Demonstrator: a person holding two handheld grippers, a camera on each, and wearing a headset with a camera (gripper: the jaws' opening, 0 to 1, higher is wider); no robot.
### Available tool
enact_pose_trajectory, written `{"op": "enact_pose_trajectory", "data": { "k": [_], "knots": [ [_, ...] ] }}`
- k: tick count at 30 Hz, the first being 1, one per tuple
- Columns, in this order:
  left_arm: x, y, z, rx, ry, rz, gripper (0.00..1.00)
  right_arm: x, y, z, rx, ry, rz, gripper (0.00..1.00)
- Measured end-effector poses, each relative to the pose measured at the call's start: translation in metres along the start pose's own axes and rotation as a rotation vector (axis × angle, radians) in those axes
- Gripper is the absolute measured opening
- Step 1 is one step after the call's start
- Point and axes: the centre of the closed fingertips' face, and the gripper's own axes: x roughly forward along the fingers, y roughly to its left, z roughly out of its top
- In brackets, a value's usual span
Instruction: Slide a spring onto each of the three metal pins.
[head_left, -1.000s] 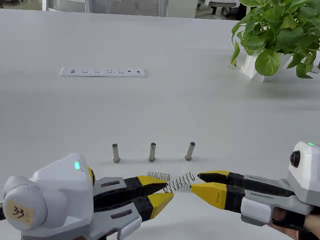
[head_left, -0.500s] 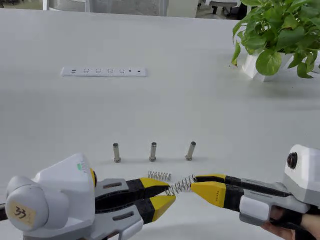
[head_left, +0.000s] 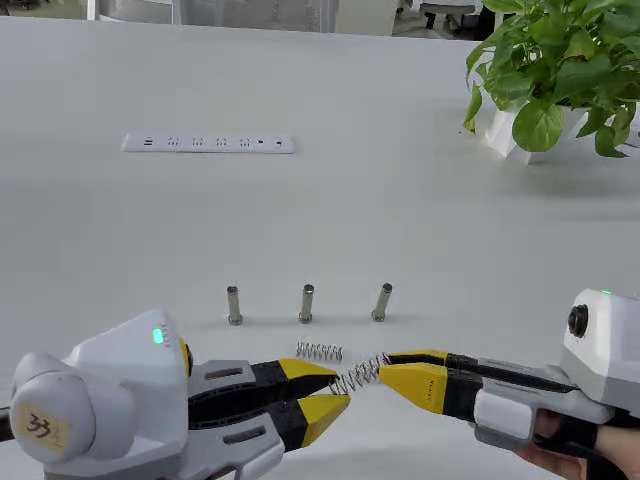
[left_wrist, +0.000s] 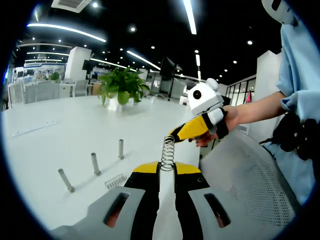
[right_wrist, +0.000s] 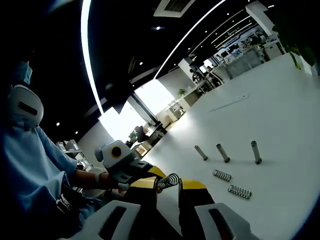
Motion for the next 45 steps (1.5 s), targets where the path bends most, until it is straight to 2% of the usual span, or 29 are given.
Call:
{"op": "enact_pose_trajectory", "data": {
  "k": [10, 15, 19, 21, 24, 30, 37, 45],
  "knots": [
    [0.0, 0.0, -0.002, 0.018, 0.02, -0.003, 0.06, 0.003, 0.005, 0.005, -0.04, 0.003, -0.005, 0.06],
    [0.001, 0.002, -0.005, 0.02, 0.033, 0.003, 0.06, 0.005, 0.008, 0.006, -0.104, 0.025, -0.024, 0.06],
    [0.003, 0.002, -0.007, 0.03, 0.047, 0.005, 0.06, 0.008, 0.011, 0.006, -0.201, 0.064, -0.056, 0.06],
    [0.003, 0.002, -0.008, 0.027, 0.053, 0.006, 0.06, 0.005, 0.006, 0.005, -0.221, 0.077, -0.054, 0.06],
    [0.005, 0.0, -0.009, 0.027, 0.057, 0.005, 0.06, 0.008, 0.014, 0.005, -0.274, 0.096, -0.055, 0.06],
    [0.006, -0.001, -0.011, 0.029, 0.065, 0.002, 0.06, 0.011, 0.019, 0.004, -0.356, 0.133, -0.063, 0.06],
    [0.008, -0.002, -0.012, 0.024, 0.067, -0.003, 0.06, 0.014, 0.02, 0.004, -0.421, 0.162, -0.063, 0.06],
    [0.009, -0.002, -0.014, 0.014, 0.065, -0.002, 0.06, 0.014, 0.021, 0.002, -0.462, 0.185, -0.061, 0.06]
  ]
}}
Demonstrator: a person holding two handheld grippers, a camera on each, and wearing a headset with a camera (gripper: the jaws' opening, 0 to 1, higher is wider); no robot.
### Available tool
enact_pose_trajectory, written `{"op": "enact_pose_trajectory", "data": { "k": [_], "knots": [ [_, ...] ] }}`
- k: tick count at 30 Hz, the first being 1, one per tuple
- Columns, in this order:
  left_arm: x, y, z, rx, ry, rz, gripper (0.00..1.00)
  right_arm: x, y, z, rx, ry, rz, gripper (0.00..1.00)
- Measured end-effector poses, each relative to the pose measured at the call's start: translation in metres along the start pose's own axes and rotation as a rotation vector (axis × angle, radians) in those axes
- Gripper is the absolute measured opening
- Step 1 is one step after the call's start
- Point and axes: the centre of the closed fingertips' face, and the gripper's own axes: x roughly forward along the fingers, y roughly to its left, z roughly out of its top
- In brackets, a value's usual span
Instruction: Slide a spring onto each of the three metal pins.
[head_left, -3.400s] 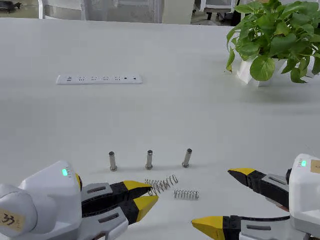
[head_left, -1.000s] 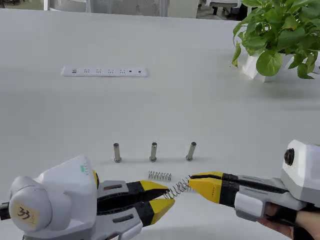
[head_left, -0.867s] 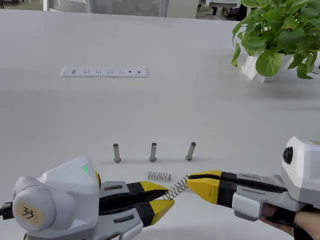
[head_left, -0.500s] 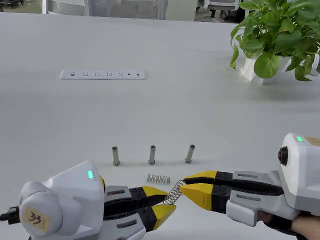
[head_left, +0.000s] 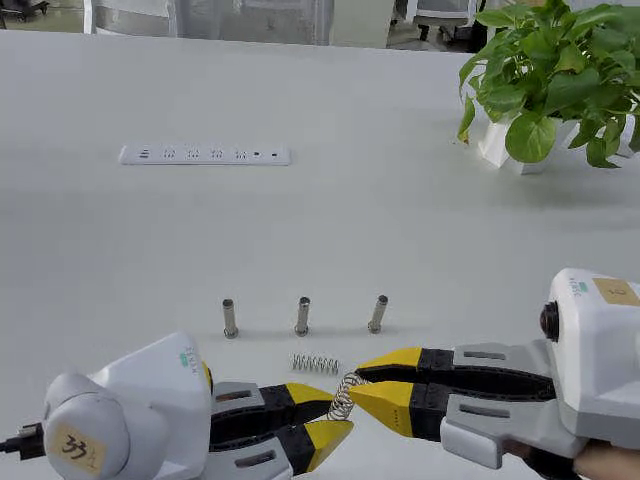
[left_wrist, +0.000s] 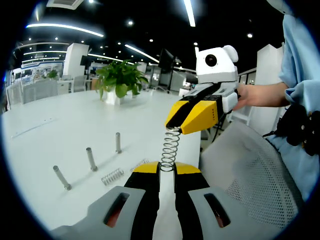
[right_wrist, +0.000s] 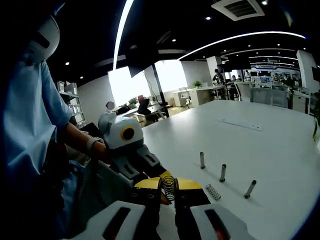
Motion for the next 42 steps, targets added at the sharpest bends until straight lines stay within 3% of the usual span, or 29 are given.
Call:
{"op": "enact_pose_trajectory", "data": {
  "k": [13, 20, 23, 30, 33, 39, 42],
  "knots": [
    [0.002, -0.001, 0.0, -0.003, -0.009, -0.002, 0.06, 0.0, 0.001, -0.002, -0.016, 0.009, -0.004, 0.07],
    [0.003, 0.0, 0.004, 0.0, -0.022, 0.002, 0.06, 0.0, -0.002, -0.004, -0.04, 0.027, -0.026, 0.26],
    [0.003, 0.0, 0.005, 0.01, -0.018, -0.001, 0.06, -0.001, -0.006, -0.003, -0.071, 0.055, -0.029, 0.31],
    [0.005, 0.003, 0.006, 0.032, 0.003, -0.01, 0.06, -0.003, -0.011, -0.005, -0.184, 0.169, 0.019, 0.34],
    [0.004, 0.006, 0.001, 0.073, 0.043, -0.013, 0.06, -0.005, -0.012, -0.007, -0.233, 0.233, 0.047, 0.36],
    [0.004, 0.013, -0.003, 0.096, 0.082, -0.005, 0.06, -0.008, -0.018, -0.014, -0.403, 0.409, 0.102, 0.31],
    [0.006, 0.012, -0.004, 0.134, 0.109, -0.006, 0.06, -0.007, -0.021, -0.02, -0.483, 0.492, 0.13, 0.31]
  ]
}}
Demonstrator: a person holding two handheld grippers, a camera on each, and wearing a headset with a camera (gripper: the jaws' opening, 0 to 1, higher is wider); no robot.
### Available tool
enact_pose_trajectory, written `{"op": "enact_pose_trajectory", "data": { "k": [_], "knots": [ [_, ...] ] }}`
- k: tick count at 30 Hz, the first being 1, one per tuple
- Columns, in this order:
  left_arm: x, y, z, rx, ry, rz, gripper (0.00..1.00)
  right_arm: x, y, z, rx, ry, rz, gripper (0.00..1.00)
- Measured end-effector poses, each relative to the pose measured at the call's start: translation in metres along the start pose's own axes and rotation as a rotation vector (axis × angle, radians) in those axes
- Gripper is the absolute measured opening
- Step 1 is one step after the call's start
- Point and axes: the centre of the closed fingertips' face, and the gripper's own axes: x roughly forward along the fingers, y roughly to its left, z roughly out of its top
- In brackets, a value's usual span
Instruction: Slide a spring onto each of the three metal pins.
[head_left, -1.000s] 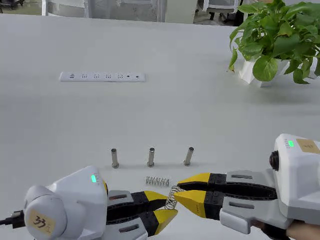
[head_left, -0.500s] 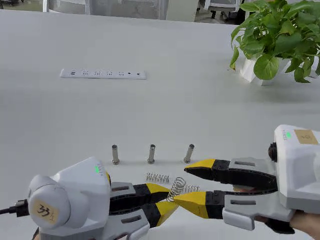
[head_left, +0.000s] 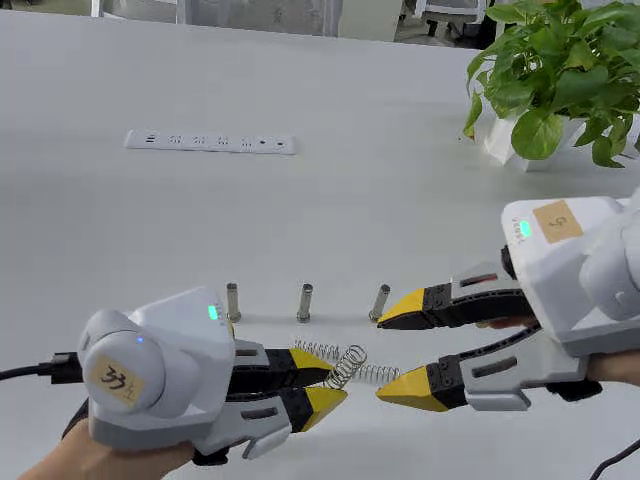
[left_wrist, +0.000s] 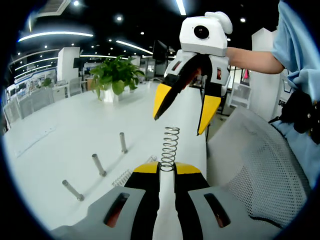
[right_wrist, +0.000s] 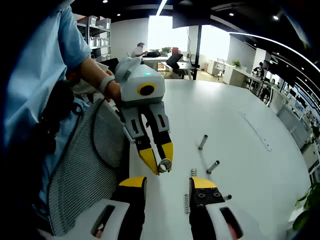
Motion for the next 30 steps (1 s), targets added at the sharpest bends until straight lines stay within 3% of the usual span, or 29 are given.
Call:
{"op": "enact_pose_trajectory", "data": {
  "k": [12, 17, 30],
  "knots": [
    [0.007, -0.005, -0.003, 0.067, 0.059, -0.022, 0.06, 0.013, 0.012, 0.009, -0.206, 0.135, 0.13, 0.21],
    [0.008, -0.005, -0.001, 0.07, 0.056, -0.026, 0.06, 0.018, 0.015, 0.007, -0.241, 0.164, 0.168, 0.16],
    [0.009, -0.003, 0.005, 0.062, 0.037, -0.026, 0.06, 0.023, 0.009, 0.0, -0.238, 0.205, 0.212, 0.09]
  ]
}}
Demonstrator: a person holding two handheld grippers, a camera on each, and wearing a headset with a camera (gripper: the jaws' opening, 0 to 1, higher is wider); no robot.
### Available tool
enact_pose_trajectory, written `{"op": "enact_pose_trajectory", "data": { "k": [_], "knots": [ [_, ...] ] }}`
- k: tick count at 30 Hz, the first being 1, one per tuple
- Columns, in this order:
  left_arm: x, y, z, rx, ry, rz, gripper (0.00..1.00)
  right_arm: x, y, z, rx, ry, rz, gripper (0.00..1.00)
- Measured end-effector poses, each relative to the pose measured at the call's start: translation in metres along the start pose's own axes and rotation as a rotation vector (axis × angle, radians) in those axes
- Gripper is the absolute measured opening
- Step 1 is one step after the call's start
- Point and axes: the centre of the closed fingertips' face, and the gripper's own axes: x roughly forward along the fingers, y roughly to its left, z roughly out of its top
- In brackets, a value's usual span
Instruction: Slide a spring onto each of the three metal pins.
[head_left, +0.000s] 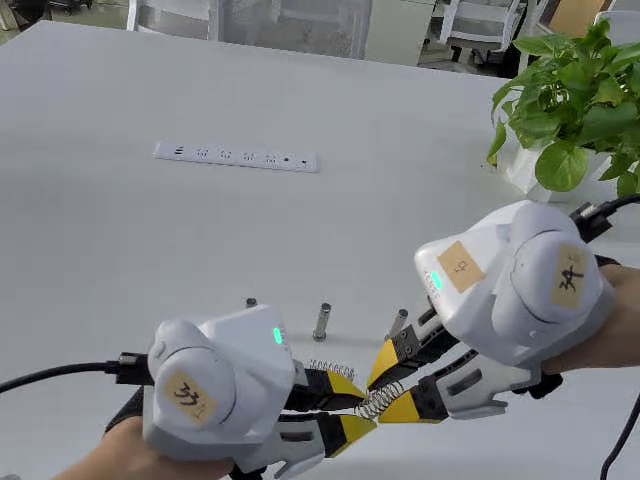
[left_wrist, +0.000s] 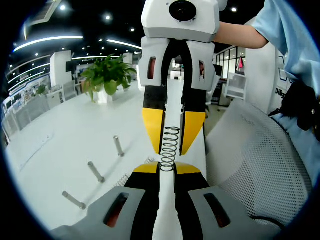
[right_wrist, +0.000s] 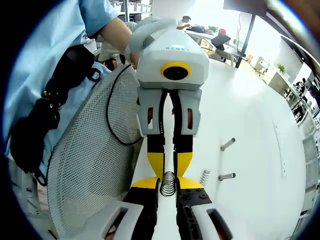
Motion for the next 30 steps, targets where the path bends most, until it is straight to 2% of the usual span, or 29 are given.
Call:
{"op": "enact_pose_trajectory", "data": {
  "k": [15, 19, 22, 30],
  "knots": [
    [0.0019, 0.0014, 0.0012, -0.005, -0.009, 0.0, 0.06, 0.0024, -0.003, -0.0015, -0.011, 0.018, 0.004, 0.07],
    [0.0023, 0.0, 0.0013, -0.01, -0.013, -0.005, 0.06, 0.0026, -0.0007, -0.0021, -0.002, 0.021, 0.023, 0.07],
    [0.0039, -0.0048, 0.0009, -0.009, -0.017, -0.015, 0.06, 0.0023, 0.0036, -0.0028, -0.041, 0.026, 0.051, 0.07],
    [0.0037, -0.004, -0.0015, -0.038, -0.029, 0.007, 0.06, 0.0047, 0.0036, -0.003, -0.055, 0.035, 0.058, 0.07]
  ]
}}
